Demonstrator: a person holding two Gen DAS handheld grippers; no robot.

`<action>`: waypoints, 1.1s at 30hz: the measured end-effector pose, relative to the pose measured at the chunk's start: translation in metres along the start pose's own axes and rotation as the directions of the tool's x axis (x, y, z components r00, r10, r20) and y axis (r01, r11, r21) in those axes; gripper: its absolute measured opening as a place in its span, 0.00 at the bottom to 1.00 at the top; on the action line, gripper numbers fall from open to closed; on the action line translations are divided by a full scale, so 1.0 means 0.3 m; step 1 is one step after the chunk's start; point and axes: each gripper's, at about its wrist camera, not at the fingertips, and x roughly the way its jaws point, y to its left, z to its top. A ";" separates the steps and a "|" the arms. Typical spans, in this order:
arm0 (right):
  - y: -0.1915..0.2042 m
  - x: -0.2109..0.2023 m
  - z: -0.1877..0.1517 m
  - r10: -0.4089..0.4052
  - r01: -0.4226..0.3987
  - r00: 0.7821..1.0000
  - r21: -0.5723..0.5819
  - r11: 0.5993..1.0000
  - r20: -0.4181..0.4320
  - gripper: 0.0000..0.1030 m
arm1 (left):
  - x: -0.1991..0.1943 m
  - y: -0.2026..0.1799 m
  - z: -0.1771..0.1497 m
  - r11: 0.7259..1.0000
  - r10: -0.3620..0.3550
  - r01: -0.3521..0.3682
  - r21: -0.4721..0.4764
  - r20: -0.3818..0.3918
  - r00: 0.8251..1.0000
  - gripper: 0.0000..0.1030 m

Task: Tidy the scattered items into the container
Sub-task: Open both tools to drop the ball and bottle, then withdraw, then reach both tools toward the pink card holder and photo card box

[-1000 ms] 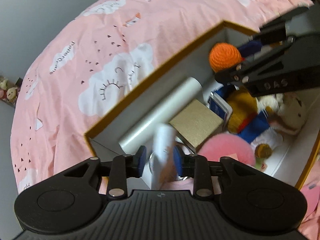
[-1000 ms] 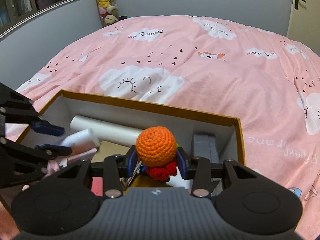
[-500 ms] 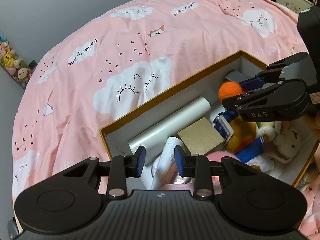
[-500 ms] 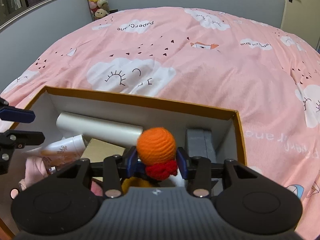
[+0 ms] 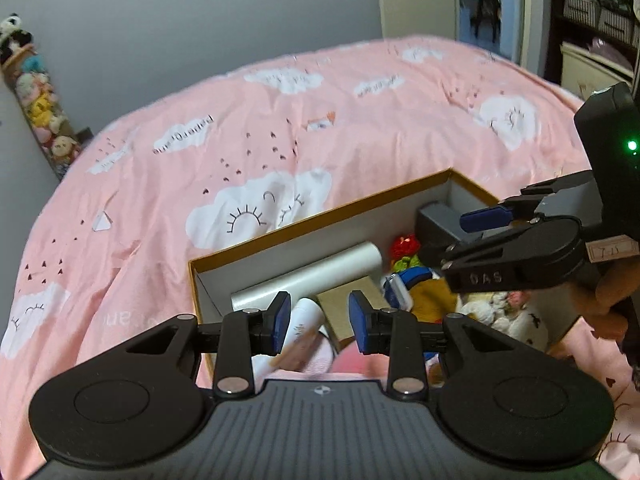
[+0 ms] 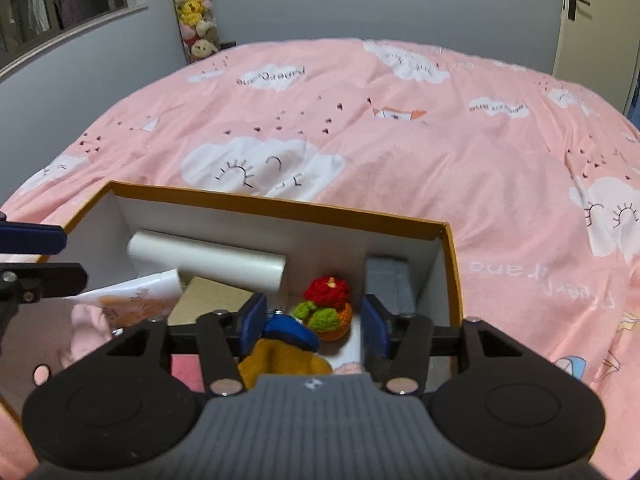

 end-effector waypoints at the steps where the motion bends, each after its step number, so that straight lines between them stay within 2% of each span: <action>1: 0.007 -0.018 -0.011 0.000 0.000 1.000 -0.007 1.000 0.015 0.66 | -0.010 -0.017 -0.018 1.000 0.016 -0.016 -0.004 0.017 1.000 0.36; 6: 0.040 -0.101 -0.068 -0.003 0.006 0.997 -0.038 0.999 0.078 0.71 | -0.052 -0.057 -0.080 0.995 0.035 -0.030 -0.100 0.050 0.998 0.37; 7: 0.045 -0.117 -0.081 -0.004 0.008 0.996 -0.041 0.999 0.091 0.71 | -0.060 -0.063 -0.094 0.992 0.035 -0.028 -0.123 0.055 0.998 0.41; 8: 0.049 -0.132 -0.096 -0.008 0.012 0.995 -0.044 0.999 0.102 0.72 | -0.067 -0.069 -0.106 0.990 0.041 -0.032 -0.135 0.060 0.997 0.49; 10: 0.057 -0.160 -0.124 -0.013 0.020 0.992 -0.050 0.999 0.124 0.74 | -0.078 -0.085 -0.131 0.988 0.064 -0.053 -0.146 0.071 0.995 0.50; 15: 0.075 -0.229 -0.203 -0.040 0.054 0.982 -0.073 0.996 0.184 0.78 | -0.098 -0.118 -0.194 0.987 0.068 -0.056 -0.149 0.076 0.995 0.50; 19: 0.084 -0.277 -0.263 -0.053 0.073 0.972 -0.082 0.994 0.228 0.81 | -0.147 -0.120 -0.229 0.985 0.075 -0.055 -0.162 0.119 0.990 0.51; 26: 0.102 -0.363 -0.361 -0.076 0.106 0.947 -0.080 0.991 0.314 0.84 | -0.236 -0.136 -0.277 0.987 0.027 0.001 -0.160 0.174 0.984 0.57; 30: 0.116 -0.384 -0.408 -0.093 0.123 0.947 -0.081 0.989 0.306 0.85 | -0.245 -0.175 -0.309 0.993 -0.006 0.024 -0.115 0.153 0.988 0.63; 33: 0.108 -0.395 -0.442 -0.105 0.124 0.951 -0.049 0.991 0.292 0.86 | -0.237 -0.199 -0.340 0.995 -0.031 0.042 -0.090 0.120 0.992 0.64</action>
